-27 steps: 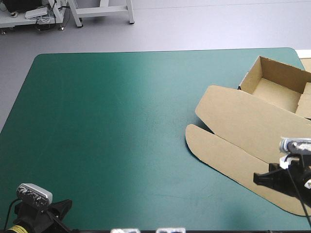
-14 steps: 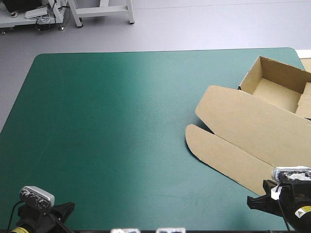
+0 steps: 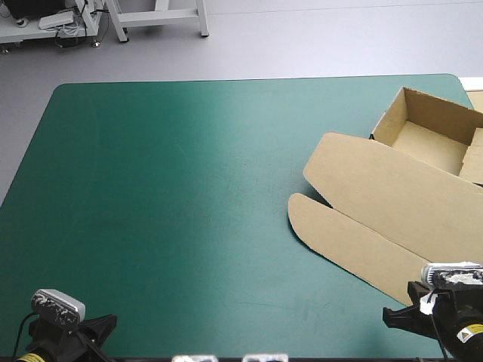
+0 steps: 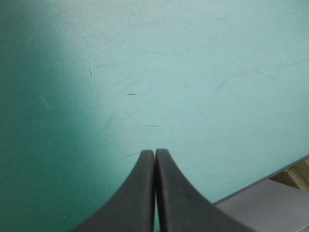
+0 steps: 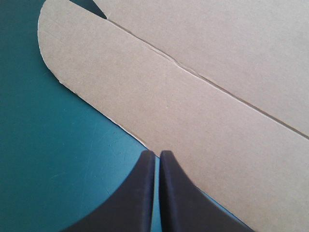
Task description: Fold the box
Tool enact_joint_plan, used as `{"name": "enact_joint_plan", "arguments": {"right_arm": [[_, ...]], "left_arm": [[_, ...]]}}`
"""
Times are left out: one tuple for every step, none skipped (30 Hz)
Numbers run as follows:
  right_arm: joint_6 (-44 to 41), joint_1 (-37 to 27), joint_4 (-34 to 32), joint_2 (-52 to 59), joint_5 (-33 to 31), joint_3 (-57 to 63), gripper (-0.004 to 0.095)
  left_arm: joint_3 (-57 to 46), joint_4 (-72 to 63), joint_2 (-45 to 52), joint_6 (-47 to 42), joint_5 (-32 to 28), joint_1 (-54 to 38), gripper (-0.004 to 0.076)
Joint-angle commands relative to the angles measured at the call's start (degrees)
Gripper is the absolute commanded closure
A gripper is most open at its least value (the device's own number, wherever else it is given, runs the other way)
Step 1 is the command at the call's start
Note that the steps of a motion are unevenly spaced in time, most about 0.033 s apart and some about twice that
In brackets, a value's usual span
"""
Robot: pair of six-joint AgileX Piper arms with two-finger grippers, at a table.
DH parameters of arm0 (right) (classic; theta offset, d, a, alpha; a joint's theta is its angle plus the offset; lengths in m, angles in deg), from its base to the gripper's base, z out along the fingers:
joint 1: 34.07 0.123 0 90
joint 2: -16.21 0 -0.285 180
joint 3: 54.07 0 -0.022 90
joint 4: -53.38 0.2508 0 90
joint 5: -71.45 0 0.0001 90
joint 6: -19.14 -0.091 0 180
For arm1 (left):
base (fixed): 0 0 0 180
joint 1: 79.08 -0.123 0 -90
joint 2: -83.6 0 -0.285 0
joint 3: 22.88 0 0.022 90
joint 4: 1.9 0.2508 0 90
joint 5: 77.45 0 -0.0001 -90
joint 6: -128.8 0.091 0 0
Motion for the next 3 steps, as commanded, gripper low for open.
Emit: {"name": "enact_joint_plan", "arguments": {"right_arm": [[0.6, 0.0, 1.2, -0.6, 2.9, -1.3, 0.0885], [0.6, 0.0, 1.2, -0.6, 2.9, -1.3, 0.0885], [0.6, 0.0, 1.2, -0.6, 2.9, -1.3, 0.0886]], "left_arm": [[1.3, -1.4, -0.9, -0.3, -3.2, 0.2, 0.0733], [1.3, -1.4, -0.9, -0.3, -3.2, 0.2, 0.0733], [1.3, -1.4, -0.9, -0.3, -3.2, 0.2, 0.0733]]}}
